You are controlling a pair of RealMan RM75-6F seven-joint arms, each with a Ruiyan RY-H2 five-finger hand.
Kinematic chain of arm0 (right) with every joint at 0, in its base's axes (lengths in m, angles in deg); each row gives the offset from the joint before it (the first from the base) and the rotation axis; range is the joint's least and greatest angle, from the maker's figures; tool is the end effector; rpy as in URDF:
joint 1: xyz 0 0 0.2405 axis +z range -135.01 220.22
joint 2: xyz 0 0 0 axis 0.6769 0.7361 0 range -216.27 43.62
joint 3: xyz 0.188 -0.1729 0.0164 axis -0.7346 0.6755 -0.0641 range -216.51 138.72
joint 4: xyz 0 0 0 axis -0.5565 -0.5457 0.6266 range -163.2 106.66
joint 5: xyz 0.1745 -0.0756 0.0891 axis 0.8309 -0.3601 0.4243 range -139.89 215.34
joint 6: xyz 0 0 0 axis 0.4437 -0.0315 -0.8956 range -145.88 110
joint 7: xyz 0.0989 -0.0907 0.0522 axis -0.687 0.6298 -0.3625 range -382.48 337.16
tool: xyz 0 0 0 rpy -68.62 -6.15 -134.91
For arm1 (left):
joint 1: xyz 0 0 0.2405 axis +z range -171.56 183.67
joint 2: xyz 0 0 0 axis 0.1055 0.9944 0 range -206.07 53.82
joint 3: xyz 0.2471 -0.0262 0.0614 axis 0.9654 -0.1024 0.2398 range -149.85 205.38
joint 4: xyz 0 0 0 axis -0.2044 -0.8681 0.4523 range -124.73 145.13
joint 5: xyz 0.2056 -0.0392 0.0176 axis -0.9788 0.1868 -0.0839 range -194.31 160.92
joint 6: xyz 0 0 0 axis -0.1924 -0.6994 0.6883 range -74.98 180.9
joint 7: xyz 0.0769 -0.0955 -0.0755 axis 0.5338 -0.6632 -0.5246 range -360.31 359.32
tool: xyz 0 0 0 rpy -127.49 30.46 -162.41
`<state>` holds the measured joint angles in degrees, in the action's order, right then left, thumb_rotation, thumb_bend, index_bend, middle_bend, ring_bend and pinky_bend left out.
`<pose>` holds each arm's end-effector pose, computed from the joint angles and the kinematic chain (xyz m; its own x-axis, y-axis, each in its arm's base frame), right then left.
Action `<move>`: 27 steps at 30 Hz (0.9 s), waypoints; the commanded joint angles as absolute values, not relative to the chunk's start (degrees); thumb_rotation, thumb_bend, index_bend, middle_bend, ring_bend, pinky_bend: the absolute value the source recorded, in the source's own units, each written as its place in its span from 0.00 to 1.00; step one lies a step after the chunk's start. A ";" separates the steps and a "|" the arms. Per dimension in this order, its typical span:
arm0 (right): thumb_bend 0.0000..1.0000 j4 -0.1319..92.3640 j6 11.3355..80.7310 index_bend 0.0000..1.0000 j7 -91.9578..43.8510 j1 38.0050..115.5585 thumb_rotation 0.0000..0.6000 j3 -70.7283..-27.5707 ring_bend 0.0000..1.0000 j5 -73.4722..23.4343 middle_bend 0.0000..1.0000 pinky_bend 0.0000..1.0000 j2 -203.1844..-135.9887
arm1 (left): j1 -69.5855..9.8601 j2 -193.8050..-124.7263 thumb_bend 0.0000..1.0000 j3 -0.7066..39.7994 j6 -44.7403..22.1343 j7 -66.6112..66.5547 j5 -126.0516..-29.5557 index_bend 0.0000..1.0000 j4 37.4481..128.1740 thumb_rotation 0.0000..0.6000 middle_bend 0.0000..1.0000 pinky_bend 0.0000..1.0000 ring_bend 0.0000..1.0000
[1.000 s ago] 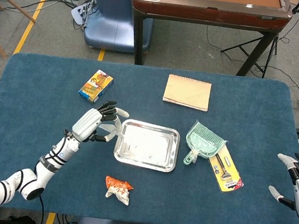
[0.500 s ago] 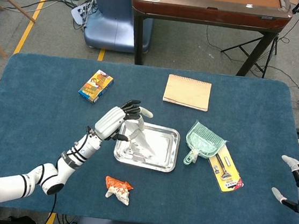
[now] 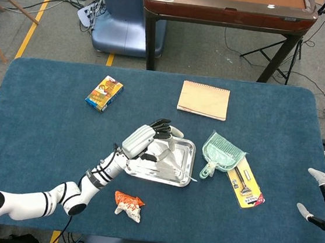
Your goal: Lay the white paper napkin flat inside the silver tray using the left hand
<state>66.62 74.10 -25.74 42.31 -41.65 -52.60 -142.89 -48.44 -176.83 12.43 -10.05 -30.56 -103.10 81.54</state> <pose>-0.3076 -0.1520 0.2071 0.4283 0.0806 0.9000 -0.9026 -0.0097 0.4304 -0.0213 0.3602 -0.0364 -0.1569 0.4097 0.8986 0.7052 -0.5906 0.3924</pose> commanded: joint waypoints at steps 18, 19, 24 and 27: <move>0.16 66.57 74.36 0.20 -25.46 42.24 1.00 -41.68 0.12 -53.21 0.26 0.17 -143.28 | -45.85 -173.57 0.47 24.44 -7.75 -27.26 -109.03 0.56 73.68 1.00 0.31 0.08 0.25; 0.16 66.63 74.39 0.20 -25.38 42.23 1.00 -41.68 0.11 -53.24 0.26 0.17 -143.28 | -45.89 -173.31 0.47 24.84 -7.64 -26.78 -109.42 0.56 73.30 1.00 0.31 0.08 0.25; 0.16 67.04 74.69 0.20 -24.97 42.05 1.00 -41.64 0.11 -53.40 0.26 0.17 -143.18 | -46.23 -171.79 0.47 26.82 -6.54 -24.90 -111.07 0.54 71.72 1.00 0.31 0.08 0.25; 0.16 67.24 74.82 0.20 -24.75 41.94 1.00 -41.61 0.11 -53.44 0.26 0.17 -143.15 | -46.46 -170.98 0.47 27.56 -6.45 -23.16 -112.00 0.53 70.59 1.00 0.31 0.08 0.25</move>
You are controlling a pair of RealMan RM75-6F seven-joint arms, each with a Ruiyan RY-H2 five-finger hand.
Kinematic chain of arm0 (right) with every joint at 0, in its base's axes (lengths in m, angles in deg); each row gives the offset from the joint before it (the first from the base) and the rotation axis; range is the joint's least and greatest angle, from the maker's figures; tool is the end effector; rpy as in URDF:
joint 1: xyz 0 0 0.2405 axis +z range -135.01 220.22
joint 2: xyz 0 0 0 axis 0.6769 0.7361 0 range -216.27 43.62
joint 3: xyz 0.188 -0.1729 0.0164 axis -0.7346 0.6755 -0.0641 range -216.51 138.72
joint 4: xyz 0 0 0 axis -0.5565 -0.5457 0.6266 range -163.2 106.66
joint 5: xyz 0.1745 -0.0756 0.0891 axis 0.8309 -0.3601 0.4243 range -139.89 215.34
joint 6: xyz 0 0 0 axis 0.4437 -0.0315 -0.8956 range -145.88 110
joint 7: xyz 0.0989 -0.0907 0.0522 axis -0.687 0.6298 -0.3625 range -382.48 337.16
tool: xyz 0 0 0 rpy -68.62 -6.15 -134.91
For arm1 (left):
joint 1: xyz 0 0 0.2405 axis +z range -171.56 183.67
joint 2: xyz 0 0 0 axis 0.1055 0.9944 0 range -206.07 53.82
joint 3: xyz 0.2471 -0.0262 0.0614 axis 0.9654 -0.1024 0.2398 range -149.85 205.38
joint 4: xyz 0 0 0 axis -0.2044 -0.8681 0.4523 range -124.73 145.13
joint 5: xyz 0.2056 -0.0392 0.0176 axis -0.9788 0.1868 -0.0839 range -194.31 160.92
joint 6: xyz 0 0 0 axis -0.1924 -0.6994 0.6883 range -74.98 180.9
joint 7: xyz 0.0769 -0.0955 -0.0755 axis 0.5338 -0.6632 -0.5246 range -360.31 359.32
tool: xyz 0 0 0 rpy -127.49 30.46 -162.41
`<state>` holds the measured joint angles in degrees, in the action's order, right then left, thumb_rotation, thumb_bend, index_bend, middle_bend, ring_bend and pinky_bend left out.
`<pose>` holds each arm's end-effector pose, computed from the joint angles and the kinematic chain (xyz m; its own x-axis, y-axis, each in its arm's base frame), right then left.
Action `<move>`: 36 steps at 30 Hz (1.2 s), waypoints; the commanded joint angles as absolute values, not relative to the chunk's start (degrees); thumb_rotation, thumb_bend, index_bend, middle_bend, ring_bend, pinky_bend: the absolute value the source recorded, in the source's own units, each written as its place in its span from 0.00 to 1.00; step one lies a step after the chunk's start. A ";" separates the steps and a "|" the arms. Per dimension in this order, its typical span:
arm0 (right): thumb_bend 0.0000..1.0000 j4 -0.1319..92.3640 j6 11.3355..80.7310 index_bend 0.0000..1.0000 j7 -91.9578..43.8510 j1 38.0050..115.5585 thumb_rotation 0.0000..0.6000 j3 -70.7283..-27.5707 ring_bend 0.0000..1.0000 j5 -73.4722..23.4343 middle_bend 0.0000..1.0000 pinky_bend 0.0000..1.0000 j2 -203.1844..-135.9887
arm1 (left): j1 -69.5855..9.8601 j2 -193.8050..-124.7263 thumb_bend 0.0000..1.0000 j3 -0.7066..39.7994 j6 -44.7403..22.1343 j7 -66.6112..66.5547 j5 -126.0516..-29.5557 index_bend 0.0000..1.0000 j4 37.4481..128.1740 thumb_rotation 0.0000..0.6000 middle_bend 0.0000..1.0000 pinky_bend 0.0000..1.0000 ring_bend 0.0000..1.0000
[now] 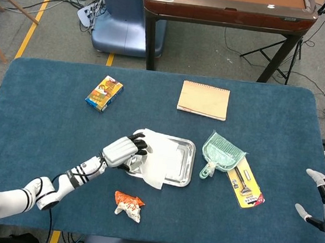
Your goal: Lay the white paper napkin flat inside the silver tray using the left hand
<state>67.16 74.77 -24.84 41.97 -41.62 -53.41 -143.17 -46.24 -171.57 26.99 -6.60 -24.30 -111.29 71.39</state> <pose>-0.3041 -0.1499 0.2052 0.4291 0.0888 0.8989 -0.9016 -0.0180 0.4322 -0.1184 0.3611 -0.0459 0.3677 0.3134 0.8755 0.7103 -0.7024 -0.0469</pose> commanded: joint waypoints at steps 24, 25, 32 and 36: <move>0.16 68.18 75.56 0.20 -23.85 41.46 1.00 -41.61 0.11 -53.89 0.26 0.17 -143.03 | -47.56 -169.85 0.46 31.50 -12.45 -13.66 -119.21 0.44 62.92 1.00 0.31 0.07 0.24; 0.16 68.16 75.50 0.20 -23.85 41.48 1.00 -41.61 0.11 -53.87 0.26 0.17 -143.06 | -47.31 -169.69 0.45 31.17 -12.62 -14.53 -118.56 0.43 63.76 1.00 0.31 0.07 0.24; 0.16 67.96 74.96 0.20 -23.93 41.79 1.00 -41.71 0.11 -53.74 0.26 0.17 -143.28 | -46.74 -165.91 0.39 30.19 -10.37 -19.97 -114.79 0.37 72.97 1.00 0.29 0.06 0.22; 0.16 67.94 74.53 0.20 -23.91 42.06 1.00 -41.79 0.11 -53.68 0.26 0.17 -143.38 | -47.28 -163.52 0.38 30.25 -7.91 -20.68 -113.89 0.35 78.95 0.73 0.28 0.05 0.22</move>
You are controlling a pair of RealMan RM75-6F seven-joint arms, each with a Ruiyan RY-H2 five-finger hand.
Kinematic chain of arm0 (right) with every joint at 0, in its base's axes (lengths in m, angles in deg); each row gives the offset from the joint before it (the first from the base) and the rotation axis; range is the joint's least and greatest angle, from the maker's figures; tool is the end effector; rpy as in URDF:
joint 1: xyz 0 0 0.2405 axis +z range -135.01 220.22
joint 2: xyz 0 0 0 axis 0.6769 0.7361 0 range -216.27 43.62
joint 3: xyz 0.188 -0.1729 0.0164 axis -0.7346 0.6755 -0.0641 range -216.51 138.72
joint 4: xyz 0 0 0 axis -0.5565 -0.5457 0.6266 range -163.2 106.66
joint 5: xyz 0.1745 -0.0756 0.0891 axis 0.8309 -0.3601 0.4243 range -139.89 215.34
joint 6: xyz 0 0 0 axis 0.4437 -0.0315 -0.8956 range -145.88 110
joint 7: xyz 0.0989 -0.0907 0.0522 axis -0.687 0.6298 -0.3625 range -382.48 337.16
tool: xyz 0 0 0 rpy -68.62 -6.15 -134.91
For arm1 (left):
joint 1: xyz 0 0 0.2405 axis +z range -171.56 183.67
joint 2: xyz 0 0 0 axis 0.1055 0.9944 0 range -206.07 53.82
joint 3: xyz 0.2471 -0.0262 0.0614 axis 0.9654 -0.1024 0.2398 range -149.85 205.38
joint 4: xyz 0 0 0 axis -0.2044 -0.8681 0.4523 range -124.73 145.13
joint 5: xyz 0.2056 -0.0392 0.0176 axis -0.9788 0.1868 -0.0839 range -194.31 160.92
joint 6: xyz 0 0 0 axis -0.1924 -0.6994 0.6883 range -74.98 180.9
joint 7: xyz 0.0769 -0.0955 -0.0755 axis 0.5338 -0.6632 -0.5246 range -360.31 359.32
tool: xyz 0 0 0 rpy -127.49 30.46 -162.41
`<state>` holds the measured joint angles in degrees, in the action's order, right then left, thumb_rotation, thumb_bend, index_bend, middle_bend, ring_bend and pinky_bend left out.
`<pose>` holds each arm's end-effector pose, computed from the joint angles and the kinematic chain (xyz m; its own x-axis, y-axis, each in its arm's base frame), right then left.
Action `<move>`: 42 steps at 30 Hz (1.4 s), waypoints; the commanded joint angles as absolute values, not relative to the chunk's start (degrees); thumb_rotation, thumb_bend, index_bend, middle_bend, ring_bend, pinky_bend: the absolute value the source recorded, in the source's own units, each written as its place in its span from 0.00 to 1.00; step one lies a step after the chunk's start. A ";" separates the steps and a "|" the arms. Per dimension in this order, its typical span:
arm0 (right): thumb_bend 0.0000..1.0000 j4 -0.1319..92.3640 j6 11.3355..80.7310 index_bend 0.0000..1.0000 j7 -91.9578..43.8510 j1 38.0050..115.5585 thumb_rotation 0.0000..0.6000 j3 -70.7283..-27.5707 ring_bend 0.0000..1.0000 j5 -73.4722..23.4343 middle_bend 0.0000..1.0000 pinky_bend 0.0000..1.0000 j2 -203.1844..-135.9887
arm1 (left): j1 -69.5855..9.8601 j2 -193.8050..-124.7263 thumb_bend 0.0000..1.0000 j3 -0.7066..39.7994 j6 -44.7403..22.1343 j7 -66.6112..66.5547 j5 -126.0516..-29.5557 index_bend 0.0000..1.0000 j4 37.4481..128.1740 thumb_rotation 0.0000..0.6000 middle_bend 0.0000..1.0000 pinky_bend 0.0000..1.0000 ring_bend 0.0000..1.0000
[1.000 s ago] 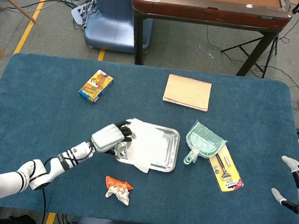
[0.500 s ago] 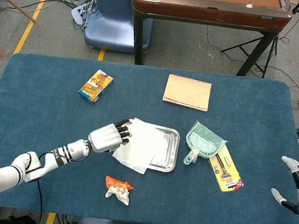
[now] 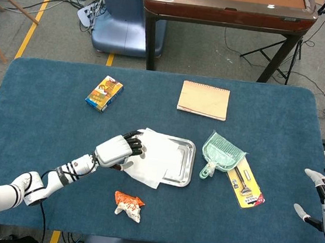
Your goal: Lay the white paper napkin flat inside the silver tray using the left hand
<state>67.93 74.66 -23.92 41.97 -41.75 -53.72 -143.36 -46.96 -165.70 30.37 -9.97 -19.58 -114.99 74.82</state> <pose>-0.3007 -0.1504 0.2027 0.4283 0.0893 0.8992 -0.9017 -0.0228 0.4317 -0.1242 0.3563 -0.0193 0.4876 0.2036 0.8490 0.5977 -0.7867 -0.1546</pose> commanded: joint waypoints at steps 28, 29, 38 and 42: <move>0.16 68.04 72.91 0.20 -23.29 42.82 1.00 -42.03 0.11 -52.63 0.26 0.17 -143.68 | -53.29 -160.11 0.47 33.54 1.56 -12.14 -119.32 0.23 87.72 0.59 1.00 1.00 1.00; 0.16 68.01 72.94 0.20 -23.33 42.84 1.00 -42.07 0.11 -52.62 0.26 0.17 -143.72 | -53.26 -159.93 0.47 33.37 2.34 -10.22 -118.81 0.23 88.46 0.59 1.00 1.00 1.00; 0.16 67.81 73.19 0.20 -23.37 42.55 1.00 -42.02 0.11 -52.29 0.26 0.17 -143.80 | -53.31 -158.84 0.47 31.76 8.54 -0.58 -113.22 0.23 95.30 0.58 1.00 1.00 1.00; 0.16 67.76 73.16 0.20 -23.38 42.52 1.00 -42.05 0.11 -52.13 0.26 0.17 -143.84 | -53.44 -158.82 0.47 30.94 9.66 1.30 -111.68 0.23 97.79 0.57 1.00 1.00 1.00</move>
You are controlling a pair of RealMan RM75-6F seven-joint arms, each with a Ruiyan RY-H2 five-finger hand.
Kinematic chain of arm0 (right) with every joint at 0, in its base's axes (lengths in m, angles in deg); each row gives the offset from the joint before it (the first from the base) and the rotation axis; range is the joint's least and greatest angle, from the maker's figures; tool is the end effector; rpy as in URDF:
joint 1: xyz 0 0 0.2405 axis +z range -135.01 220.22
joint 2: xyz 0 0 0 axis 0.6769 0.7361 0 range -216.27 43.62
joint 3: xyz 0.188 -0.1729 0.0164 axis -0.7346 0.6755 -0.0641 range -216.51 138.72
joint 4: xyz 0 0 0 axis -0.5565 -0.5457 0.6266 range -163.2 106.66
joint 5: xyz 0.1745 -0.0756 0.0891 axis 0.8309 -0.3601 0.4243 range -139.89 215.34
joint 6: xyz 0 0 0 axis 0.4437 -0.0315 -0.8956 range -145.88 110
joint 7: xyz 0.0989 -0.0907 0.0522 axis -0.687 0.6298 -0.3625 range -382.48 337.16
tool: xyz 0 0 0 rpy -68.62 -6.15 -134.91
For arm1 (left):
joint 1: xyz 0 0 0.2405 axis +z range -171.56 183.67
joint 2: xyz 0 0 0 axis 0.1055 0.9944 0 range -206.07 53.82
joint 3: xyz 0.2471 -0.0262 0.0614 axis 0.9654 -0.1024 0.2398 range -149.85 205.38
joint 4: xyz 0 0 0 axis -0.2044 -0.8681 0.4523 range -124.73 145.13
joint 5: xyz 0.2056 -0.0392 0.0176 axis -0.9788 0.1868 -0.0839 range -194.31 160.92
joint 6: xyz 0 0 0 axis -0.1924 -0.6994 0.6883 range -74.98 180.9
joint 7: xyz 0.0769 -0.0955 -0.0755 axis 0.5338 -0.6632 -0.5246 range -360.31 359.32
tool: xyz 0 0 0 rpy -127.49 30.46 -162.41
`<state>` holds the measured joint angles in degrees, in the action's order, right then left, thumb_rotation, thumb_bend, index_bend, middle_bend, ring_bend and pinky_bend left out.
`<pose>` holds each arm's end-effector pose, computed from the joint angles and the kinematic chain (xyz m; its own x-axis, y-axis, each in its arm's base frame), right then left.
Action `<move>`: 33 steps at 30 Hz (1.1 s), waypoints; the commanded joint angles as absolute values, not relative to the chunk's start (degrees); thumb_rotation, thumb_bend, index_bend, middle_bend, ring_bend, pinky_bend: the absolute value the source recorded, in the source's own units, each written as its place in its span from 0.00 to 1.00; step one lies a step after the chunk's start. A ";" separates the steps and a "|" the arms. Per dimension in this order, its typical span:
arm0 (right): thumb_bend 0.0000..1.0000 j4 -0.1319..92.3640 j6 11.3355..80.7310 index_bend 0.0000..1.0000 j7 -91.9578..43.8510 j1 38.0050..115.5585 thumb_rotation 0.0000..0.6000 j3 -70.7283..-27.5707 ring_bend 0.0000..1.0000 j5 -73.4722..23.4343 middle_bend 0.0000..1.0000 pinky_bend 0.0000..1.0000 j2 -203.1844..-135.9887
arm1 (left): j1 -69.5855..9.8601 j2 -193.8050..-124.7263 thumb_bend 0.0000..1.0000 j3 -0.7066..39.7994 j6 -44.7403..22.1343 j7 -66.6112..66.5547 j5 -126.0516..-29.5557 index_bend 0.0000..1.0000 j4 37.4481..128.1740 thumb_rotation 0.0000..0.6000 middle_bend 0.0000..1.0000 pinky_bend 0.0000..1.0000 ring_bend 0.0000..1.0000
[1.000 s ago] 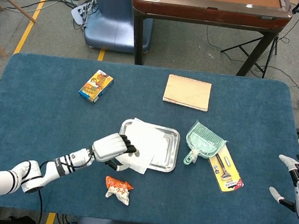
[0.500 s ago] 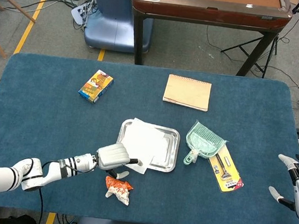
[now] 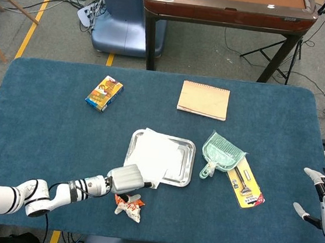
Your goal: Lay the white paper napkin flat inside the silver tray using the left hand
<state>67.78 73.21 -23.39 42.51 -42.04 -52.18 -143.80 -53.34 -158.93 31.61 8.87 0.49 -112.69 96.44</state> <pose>-0.3041 -0.1546 0.1998 0.4330 0.0738 0.8983 -0.9007 -0.0037 0.4345 -0.0873 0.3016 -0.0432 0.7617 0.1991 0.6165 0.3910 -0.9000 -0.1924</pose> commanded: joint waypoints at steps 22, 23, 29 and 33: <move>0.16 66.81 73.25 0.20 -24.62 42.30 1.00 -41.95 0.11 -51.90 0.26 0.17 -144.04 | -55.45 -161.86 0.47 26.45 17.88 15.87 -97.06 0.23 100.71 0.55 1.00 1.00 1.00; 0.16 66.71 73.27 0.20 -24.74 42.26 1.00 -41.92 0.11 -51.89 0.26 0.17 -144.05 | -55.52 -161.95 0.47 26.42 17.97 16.46 -96.63 0.23 100.81 0.55 1.00 1.00 1.00; 0.16 66.08 73.71 0.20 -25.56 41.95 1.00 -41.87 0.12 -51.93 0.26 0.17 -144.08 | -56.12 -162.70 0.47 26.51 18.80 20.16 -93.52 0.23 101.42 0.55 1.00 1.00 1.00; 0.16 65.73 73.91 0.20 -26.02 41.76 1.00 -41.81 0.11 -51.92 0.26 0.17 -144.17 | -56.36 -162.90 0.47 26.82 19.02 22.37 -91.47 0.23 101.14 0.57 1.00 1.00 1.00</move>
